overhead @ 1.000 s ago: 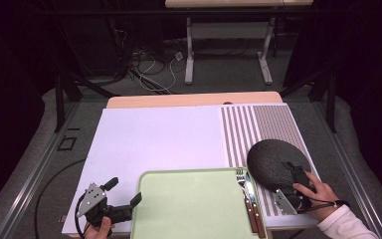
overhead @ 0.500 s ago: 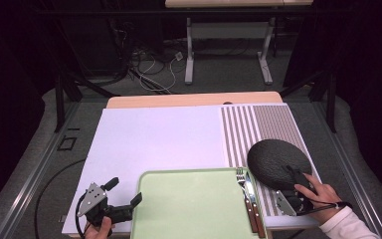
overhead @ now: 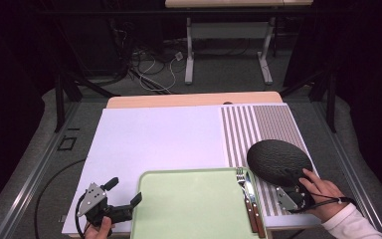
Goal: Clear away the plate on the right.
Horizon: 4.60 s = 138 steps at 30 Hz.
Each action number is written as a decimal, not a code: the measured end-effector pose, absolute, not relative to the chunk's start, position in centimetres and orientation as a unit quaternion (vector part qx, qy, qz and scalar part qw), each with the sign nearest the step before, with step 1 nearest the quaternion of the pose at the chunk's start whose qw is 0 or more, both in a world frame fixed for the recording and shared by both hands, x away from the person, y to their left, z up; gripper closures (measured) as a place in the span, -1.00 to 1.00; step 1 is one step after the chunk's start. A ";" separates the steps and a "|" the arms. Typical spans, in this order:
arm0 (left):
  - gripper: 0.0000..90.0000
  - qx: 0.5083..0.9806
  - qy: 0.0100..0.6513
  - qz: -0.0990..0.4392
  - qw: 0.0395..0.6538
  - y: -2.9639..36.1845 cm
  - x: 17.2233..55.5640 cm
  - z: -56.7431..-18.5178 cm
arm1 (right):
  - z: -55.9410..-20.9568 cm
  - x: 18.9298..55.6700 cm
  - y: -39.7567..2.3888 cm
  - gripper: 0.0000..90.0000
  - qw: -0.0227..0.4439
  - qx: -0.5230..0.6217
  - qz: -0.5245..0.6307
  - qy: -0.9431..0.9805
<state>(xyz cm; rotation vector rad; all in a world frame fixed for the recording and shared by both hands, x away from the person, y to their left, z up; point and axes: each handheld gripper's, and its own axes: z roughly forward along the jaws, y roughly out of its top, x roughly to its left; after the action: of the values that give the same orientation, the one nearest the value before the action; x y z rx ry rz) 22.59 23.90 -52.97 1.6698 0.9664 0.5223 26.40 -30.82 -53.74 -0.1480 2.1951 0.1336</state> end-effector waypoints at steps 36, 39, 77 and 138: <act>-0.98 0.702 0.408 0.219 0.541 23.9 22.6 -53.0 | -52.8 26.2 -30.8 0.89 0.438 -0.041 0.072 0.895; -0.98 0.701 0.408 0.220 0.542 23.9 22.6 -53.0 | -52.9 26.2 -30.9 0.89 0.439 -0.033 0.082 0.894; -0.98 0.699 0.413 0.216 0.543 23.9 22.9 -53.1 | -49.2 25.0 -29.0 0.88 0.515 -0.062 0.114 0.848; -0.98 0.694 0.416 0.216 0.547 24.4 22.8 -53.1 | -48.1 17.3 -14.8 0.81 0.478 -0.298 0.260 0.784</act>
<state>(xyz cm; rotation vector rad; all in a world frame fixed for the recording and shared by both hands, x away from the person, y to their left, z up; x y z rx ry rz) 22.75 24.42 -53.08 1.6440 0.9866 0.5121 17.28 -14.80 -48.06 -0.7272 1.9145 0.6340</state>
